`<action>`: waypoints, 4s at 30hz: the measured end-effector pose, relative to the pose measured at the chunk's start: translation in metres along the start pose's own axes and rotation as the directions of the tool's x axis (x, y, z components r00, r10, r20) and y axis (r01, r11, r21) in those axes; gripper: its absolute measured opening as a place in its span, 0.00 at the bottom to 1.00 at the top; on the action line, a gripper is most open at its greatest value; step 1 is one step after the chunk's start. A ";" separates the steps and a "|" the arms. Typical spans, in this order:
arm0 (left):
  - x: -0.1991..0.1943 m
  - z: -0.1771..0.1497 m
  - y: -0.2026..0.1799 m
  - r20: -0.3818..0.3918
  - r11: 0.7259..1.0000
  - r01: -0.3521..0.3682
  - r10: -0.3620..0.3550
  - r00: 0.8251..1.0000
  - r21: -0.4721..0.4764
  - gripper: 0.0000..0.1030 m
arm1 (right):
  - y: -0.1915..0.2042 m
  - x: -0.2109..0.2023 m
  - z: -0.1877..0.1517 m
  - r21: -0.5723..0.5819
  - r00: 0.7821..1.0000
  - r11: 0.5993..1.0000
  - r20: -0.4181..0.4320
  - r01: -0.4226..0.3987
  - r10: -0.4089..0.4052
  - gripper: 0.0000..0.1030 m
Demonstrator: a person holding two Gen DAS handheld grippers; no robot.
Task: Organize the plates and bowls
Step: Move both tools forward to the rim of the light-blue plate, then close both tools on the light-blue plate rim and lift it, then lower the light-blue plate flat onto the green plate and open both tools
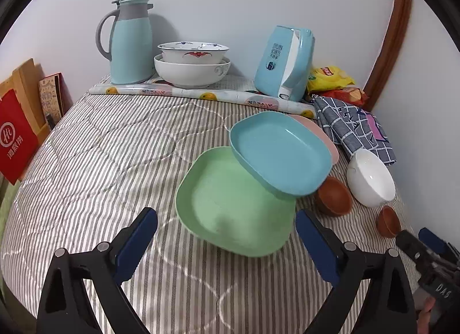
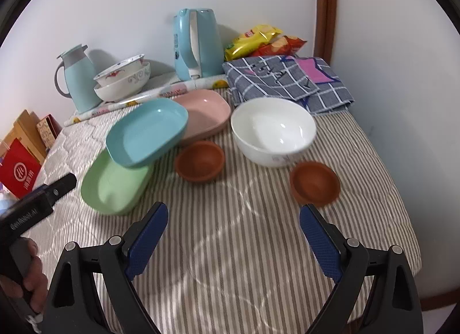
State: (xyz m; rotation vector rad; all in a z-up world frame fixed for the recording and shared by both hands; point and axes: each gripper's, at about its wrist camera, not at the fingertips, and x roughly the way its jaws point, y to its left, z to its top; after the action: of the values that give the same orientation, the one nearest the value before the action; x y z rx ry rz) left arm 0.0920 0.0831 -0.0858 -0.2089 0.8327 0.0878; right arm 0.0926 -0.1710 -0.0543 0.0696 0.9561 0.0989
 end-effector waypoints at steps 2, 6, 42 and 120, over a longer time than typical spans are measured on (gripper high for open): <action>0.005 0.004 0.000 -0.006 1.000 -0.003 0.003 1.000 0.005 0.93 | 0.003 0.003 0.008 -0.001 1.000 1.000 0.004 -0.018 0.018 0.83; 0.016 0.015 0.000 -0.010 1.000 -0.004 0.004 1.000 0.010 0.87 | 0.013 0.012 0.027 -0.015 0.999 0.999 0.008 -0.034 0.034 0.76; 0.119 0.080 -0.018 -0.090 0.993 0.105 -0.100 0.991 0.053 0.54 | 0.055 0.120 0.079 -0.047 0.981 0.997 -0.188 -0.061 0.051 0.47; 0.057 0.029 0.068 -0.083 0.992 0.101 -0.107 0.991 -0.078 0.08 | 0.107 0.106 0.035 -0.046 0.981 0.990 -0.145 -0.135 0.127 0.07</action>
State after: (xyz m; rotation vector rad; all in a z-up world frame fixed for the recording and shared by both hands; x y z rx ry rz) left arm 0.1403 0.1552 -0.1194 -0.3268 0.9042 0.0114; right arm 0.1755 -0.0529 -0.1090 0.0748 1.0901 0.2552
